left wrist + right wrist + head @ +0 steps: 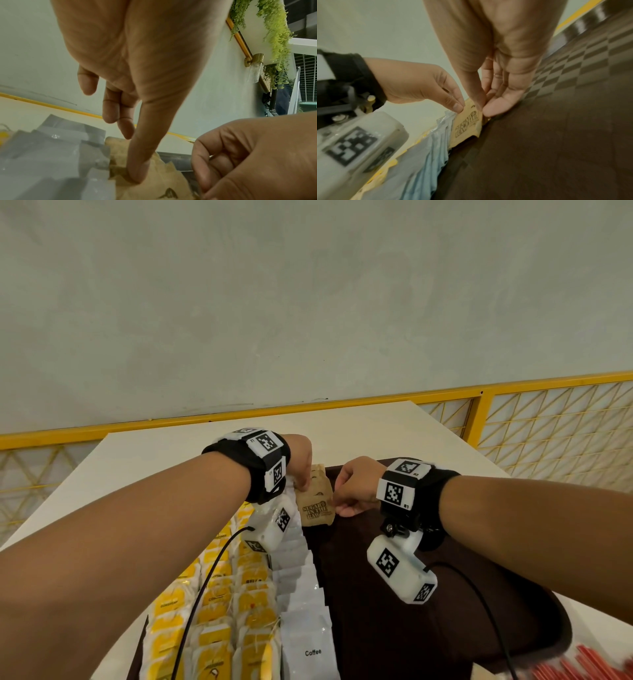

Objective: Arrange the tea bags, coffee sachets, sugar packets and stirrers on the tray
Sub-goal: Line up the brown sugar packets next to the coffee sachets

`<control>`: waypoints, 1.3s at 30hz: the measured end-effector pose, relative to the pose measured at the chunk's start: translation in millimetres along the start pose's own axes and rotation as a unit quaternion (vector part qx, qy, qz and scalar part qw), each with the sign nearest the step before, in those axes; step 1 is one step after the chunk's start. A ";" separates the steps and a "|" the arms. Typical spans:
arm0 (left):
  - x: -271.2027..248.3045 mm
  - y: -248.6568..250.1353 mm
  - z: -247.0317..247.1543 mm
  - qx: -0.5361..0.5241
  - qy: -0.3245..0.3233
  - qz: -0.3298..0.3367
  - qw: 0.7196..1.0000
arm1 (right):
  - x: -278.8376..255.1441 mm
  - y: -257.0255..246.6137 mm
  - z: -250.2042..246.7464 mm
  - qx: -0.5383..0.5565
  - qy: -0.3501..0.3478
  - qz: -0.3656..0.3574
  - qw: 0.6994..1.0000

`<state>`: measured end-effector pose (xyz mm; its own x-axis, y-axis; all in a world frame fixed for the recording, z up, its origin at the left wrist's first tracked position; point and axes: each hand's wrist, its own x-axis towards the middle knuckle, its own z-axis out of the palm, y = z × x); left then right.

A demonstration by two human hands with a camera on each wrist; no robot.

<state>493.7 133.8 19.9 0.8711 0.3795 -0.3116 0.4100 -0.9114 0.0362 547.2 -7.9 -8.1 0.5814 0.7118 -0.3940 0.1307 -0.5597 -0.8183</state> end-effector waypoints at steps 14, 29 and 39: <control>-3.3 -22.6 -9.9 -0.056 0.055 -0.015 0.997 | 21.6 -1.0 -5.9 -0.008 0.070 -0.023 0.997; -176.0 28.4 -22.2 -0.319 -0.120 0.135 0.930 | -174.5 5.9 -32.3 -0.336 -0.159 -0.103 0.923; -272.1 99.0 93.0 -0.072 -0.095 0.254 0.960 | -241.1 70.6 -11.5 -0.573 -0.089 -0.066 0.812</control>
<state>272.1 -74.5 20.0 0.9087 -0.1564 -0.3869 -0.0095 -0.9346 0.3556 425.5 -224.0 33.9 0.3900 0.7901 -0.4728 0.9031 -0.4285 0.0289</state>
